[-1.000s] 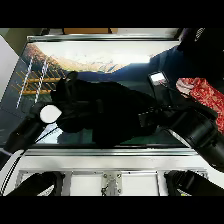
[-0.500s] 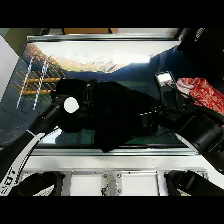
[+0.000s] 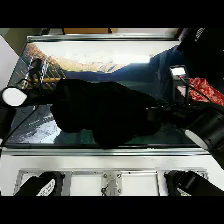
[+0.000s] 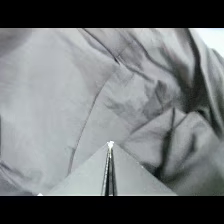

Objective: Fold the clothes and pants, and hang the long-sleeved shirts on hangers.

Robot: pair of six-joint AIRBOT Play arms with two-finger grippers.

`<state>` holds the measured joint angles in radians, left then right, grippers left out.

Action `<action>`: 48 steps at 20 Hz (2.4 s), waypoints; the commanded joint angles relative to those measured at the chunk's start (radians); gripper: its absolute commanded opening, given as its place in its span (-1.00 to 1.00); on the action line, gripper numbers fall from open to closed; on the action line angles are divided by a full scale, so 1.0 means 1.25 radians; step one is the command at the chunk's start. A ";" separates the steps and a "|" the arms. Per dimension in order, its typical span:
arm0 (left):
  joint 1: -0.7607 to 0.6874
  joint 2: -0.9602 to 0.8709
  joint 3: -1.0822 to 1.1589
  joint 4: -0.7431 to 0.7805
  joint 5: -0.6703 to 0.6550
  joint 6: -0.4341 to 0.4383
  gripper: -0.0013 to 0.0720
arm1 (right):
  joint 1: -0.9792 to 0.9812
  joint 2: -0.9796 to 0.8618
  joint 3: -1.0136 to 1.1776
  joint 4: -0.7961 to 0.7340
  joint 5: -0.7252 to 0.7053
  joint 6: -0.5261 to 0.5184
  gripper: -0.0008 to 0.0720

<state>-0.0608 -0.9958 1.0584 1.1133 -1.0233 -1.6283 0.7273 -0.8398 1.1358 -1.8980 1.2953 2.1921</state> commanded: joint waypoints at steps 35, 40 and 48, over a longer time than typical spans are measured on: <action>-0.335 -0.018 0.589 0.220 -0.012 -0.125 -0.92 | -0.201 -0.131 0.551 0.041 0.034 -0.202 -0.93; -0.359 -0.124 0.835 0.226 -0.190 -0.070 -0.92 | -0.201 -0.128 0.633 0.023 0.247 -0.204 -0.93; -0.359 -0.055 0.222 0.099 -0.297 -0.070 -0.91 | -0.201 -0.107 0.294 0.166 0.419 -0.204 -0.93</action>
<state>-0.5083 -1.0969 1.6096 1.3495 -1.3804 -1.7214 0.4770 -0.9810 1.6752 -1.7885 1.7802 1.9369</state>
